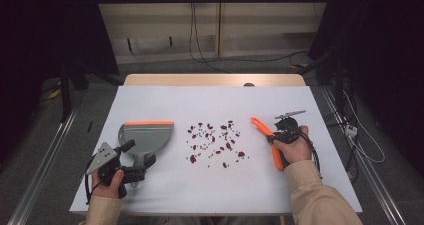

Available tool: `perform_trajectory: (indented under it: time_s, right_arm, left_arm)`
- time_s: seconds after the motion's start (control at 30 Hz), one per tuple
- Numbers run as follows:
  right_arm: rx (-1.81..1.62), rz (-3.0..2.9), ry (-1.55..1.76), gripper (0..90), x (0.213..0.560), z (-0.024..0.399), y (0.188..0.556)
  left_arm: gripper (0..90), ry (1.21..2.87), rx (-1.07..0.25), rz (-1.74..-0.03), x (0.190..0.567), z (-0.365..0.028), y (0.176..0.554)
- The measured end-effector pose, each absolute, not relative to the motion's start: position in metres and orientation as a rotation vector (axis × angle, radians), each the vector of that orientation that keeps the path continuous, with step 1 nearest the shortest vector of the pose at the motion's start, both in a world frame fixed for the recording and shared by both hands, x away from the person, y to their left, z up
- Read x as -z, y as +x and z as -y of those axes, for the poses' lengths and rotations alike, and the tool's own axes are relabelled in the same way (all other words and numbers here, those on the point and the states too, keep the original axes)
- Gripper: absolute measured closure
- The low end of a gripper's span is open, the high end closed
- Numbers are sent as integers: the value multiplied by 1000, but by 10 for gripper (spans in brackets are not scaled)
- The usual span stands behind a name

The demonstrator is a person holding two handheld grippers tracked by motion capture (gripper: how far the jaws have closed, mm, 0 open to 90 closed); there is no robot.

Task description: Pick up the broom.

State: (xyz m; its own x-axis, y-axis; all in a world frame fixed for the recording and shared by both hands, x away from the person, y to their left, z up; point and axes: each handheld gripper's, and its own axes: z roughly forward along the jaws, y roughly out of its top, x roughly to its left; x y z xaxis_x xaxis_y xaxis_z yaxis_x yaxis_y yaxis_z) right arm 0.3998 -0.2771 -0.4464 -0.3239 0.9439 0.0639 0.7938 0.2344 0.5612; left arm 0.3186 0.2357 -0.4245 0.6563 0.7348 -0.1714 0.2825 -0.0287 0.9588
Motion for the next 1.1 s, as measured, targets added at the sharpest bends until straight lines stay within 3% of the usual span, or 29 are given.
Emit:
perform_trajectory:
  time_s: [1.1]
  right_arm:
    - [-1215,-1931,1542,712,379,307,358]
  left_arm:
    - [38,1636,-450,-808,400,-217,320]
